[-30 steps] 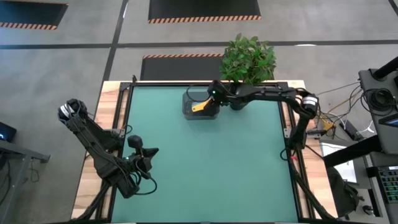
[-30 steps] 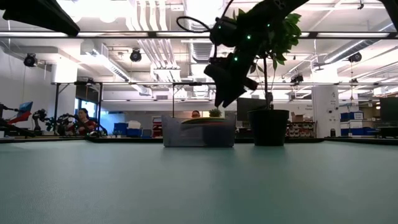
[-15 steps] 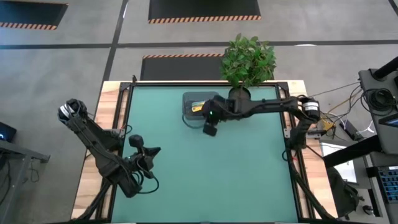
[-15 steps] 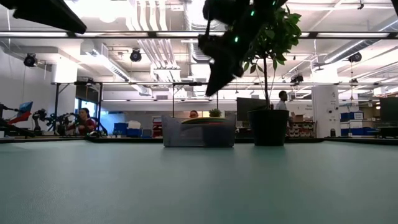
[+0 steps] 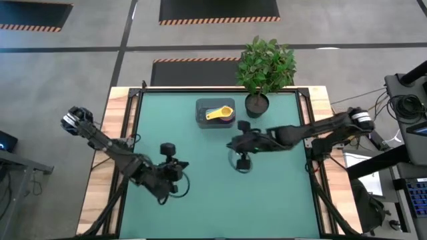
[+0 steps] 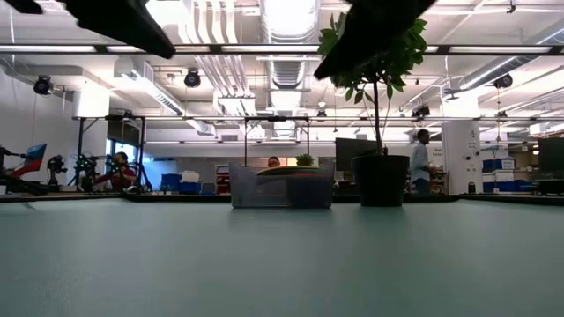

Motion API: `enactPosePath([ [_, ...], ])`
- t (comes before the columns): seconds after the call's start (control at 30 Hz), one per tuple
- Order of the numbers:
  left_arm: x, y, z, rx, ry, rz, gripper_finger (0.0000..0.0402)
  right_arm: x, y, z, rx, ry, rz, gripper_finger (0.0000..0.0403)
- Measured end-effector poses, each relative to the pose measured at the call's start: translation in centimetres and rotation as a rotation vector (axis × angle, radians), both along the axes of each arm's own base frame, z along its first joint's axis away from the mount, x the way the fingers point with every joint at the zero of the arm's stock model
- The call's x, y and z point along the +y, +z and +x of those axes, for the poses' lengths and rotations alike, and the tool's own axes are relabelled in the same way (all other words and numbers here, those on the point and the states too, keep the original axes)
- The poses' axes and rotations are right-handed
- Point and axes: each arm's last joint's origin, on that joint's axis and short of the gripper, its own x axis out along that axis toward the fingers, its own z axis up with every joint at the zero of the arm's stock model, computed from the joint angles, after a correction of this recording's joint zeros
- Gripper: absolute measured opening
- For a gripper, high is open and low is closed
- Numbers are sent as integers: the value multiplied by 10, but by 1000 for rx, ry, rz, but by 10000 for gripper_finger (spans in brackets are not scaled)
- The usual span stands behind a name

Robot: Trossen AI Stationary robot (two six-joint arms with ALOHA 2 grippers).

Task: Nest measuring cups in basket
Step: Put the measuring cup into the bin

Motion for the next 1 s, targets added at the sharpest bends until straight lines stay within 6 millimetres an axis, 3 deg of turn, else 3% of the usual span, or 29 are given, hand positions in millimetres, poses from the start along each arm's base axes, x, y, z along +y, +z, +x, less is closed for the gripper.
enactPosePath([
  [0.3,48,11,46,-22,-109,-93,0,-1,-7,-47,-248,94,-95,9],
  [0.63,133,24,79,-180,-109,-136,0,-7,-6,-81,-357,109,-182,9],
  [0.77,168,12,92,-189,-76,-172,0,-9,-5,-90,-378,102,-187,9],
  [1.0,212,-34,109,-61,36,-218,0,-11,-7,-97,-381,85,-199,9],
])
